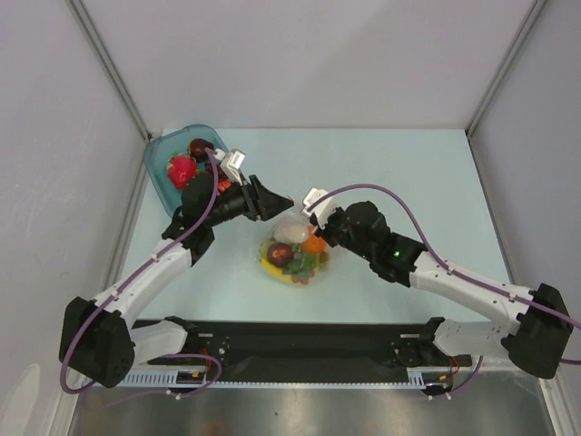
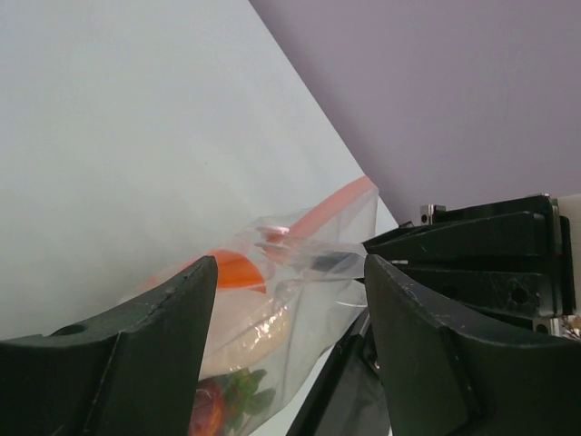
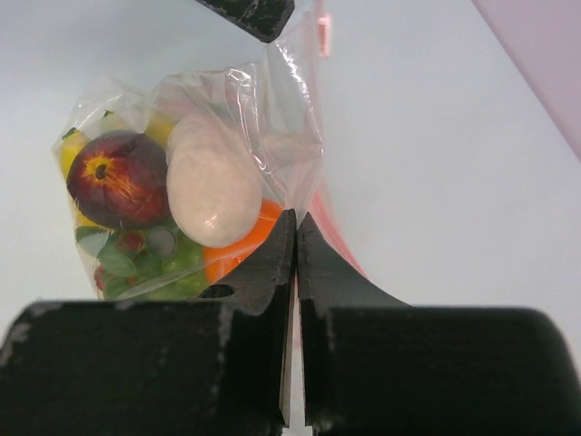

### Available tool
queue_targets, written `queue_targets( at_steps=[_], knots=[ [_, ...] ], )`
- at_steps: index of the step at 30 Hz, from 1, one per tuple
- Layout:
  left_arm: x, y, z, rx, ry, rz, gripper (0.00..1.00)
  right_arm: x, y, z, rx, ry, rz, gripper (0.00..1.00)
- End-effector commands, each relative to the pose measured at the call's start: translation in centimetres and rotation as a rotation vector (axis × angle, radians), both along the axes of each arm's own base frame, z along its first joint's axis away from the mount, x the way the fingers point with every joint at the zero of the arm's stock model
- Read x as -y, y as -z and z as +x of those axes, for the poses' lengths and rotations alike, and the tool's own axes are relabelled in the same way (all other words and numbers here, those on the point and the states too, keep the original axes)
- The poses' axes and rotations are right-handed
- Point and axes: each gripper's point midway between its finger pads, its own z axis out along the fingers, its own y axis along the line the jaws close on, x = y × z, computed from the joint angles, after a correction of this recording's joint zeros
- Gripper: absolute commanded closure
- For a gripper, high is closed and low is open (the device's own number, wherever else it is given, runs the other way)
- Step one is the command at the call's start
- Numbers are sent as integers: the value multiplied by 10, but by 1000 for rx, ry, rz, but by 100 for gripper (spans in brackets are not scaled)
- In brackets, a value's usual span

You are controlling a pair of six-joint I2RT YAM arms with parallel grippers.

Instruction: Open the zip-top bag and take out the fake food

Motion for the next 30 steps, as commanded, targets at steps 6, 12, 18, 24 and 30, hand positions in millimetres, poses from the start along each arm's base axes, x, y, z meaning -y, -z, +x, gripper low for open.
queue_targets(
  at_steps=[6,12,18,24,30],
  knots=[
    [13,-17,-21,-9,82,-98,31,-6,-12,10,112,63,-23,96],
    [16,-28,-24,6,67,-129,32,-9,-6,9,127,75,-64,96],
    [22,-15,-24,-24,82,-106,33,-10,-10,7,156,85,-70,96],
    [25,-1,-18,-38,74,-64,35,-10,-19,-5,199,63,-46,95],
    [25,5,-6,-20,39,-19,55,-14,-28,-25,200,-7,-7,89]
  ],
)
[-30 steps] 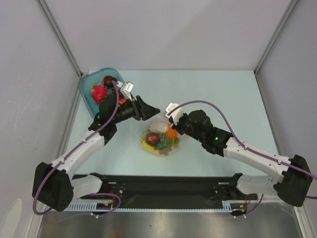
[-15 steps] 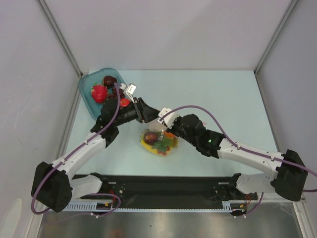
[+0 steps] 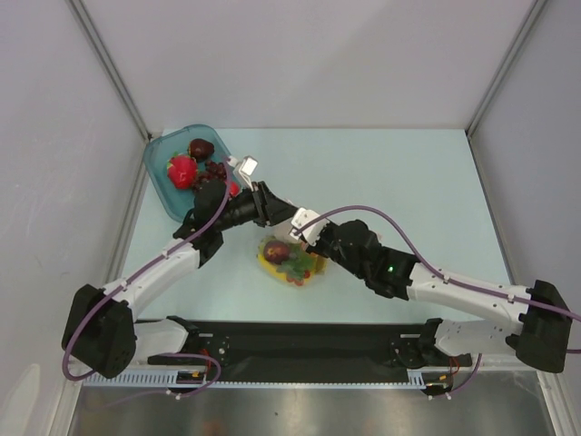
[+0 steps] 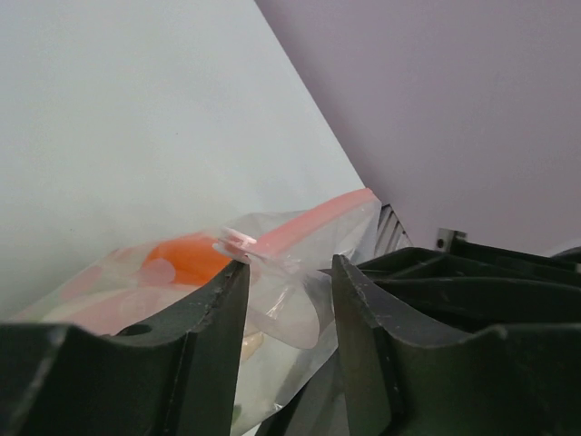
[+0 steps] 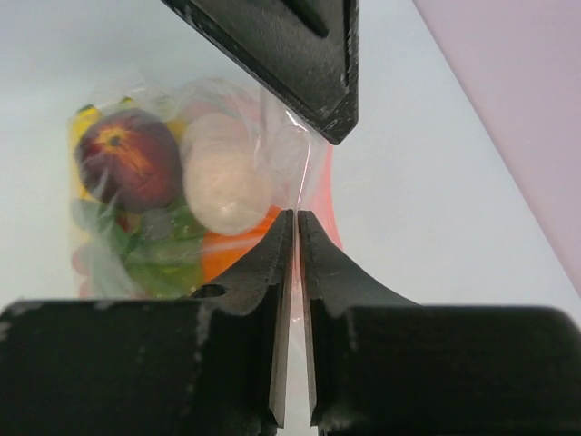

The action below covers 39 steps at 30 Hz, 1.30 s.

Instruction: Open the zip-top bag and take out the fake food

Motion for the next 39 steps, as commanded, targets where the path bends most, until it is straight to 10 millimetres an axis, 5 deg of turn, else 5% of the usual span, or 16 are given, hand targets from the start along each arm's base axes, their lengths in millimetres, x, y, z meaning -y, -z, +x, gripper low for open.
queue_targets(
  at_steps=[1,5,8,13,19,30,39],
  knots=[
    [2,-11,9,75,-15,23,57,-4,-31,-13,51,-47,87,88],
    [8,-15,9,134,26,10,76,-4,-36,-25,21,-83,108,76],
    [10,-24,1,240,80,2,97,7,-42,-27,-39,-43,113,47],
    [13,-43,-30,498,220,14,100,19,-84,-17,-134,-57,272,30],
    [14,-53,-70,722,393,-14,99,28,-125,-5,-243,-136,434,28],
    [18,-56,-89,801,518,-10,100,15,-131,-51,-498,-576,496,32],
    [20,-64,-112,839,591,-31,100,10,-123,-49,-597,-724,499,33]
  ],
)
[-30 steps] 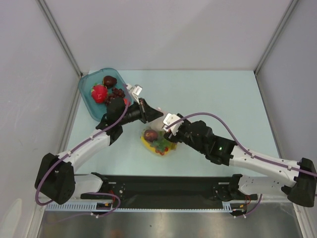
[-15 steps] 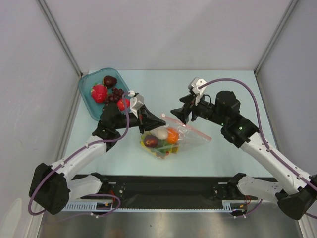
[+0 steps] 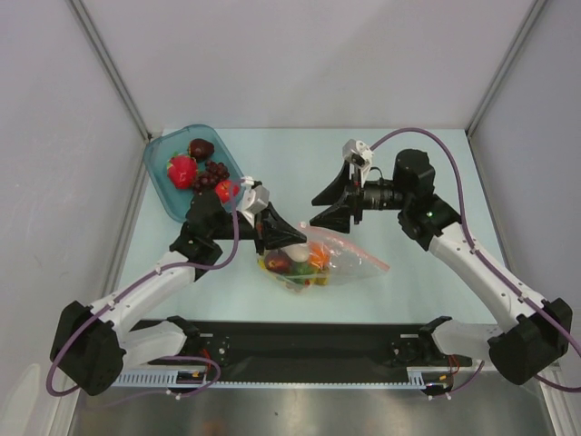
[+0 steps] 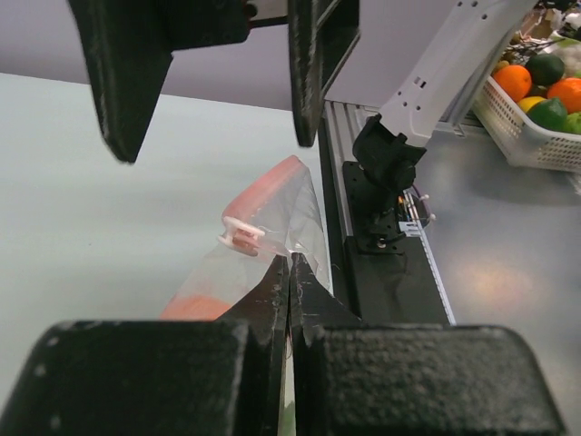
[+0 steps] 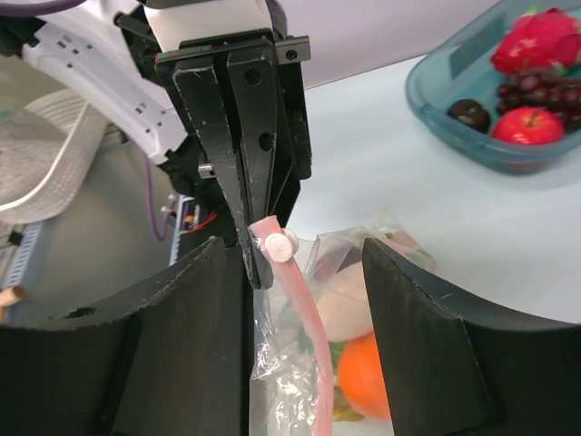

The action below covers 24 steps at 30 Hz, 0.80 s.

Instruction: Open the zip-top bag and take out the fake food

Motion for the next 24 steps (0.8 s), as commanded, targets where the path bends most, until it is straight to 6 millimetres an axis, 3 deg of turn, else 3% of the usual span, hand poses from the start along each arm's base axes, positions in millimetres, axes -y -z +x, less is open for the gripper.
queue_targets(
  at_steps=[1,9,17,24],
  knots=[
    [1,-29,-19,133,82,-43,100,-4,-10,-14,9,-122,35,33],
    [6,-31,-22,143,99,-28,100,-8,5,-14,-31,-161,5,34],
    [7,-32,-20,148,95,-17,100,-8,10,-34,-64,-296,3,36],
    [8,-28,-20,139,94,-6,100,-9,9,-35,-56,-285,-3,46]
  ],
)
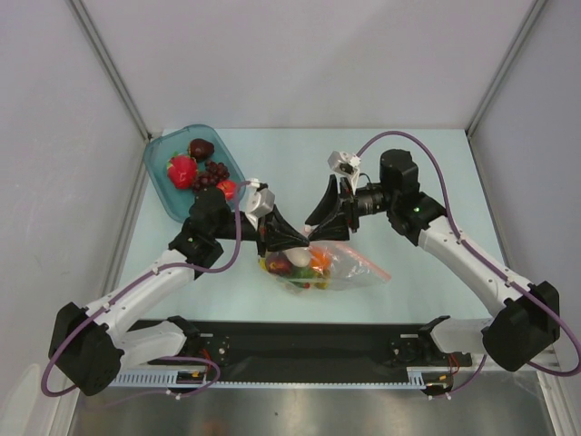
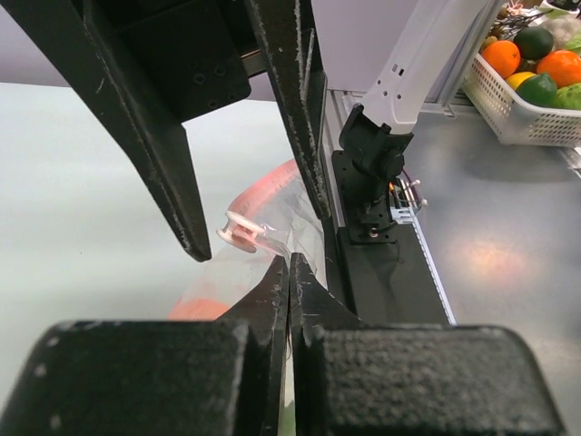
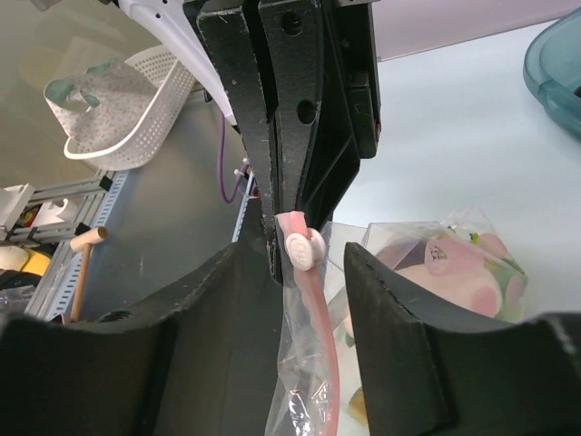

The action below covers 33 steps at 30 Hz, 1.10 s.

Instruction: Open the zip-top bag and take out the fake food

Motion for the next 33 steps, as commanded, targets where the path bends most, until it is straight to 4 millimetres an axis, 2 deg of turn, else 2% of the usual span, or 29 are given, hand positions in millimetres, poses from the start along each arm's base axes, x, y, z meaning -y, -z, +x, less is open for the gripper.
queue_targets(
  at_steps=[1,5,12,17,24,25,27,30,33],
  knots=[
    [2,-22,-5,94,34,-39,100,0,-16,-5,45,-26,29,48],
    [3,-20,-6,91,36,-34,100,0,-23,-5,75,-19,52,56],
    [5,-18,-5,89,33,-26,100,1,-25,-7,93,-24,59,77],
    [6,-18,-4,89,29,-25,100,1,-23,-10,88,-38,53,82],
    [8,-15,4,72,-4,-11,99,2,-23,-10,96,-36,52,95],
    [8,-16,6,72,-11,-10,94,2,-23,-11,97,-36,52,96],
    [10,-17,9,66,-24,-9,57,2,-24,-11,106,-33,55,97],
    [12,-18,11,63,-25,-11,52,2,-24,-9,116,-23,55,98],
    [16,-18,12,62,-19,-11,52,4,-22,-11,96,-19,40,98]
  ],
)
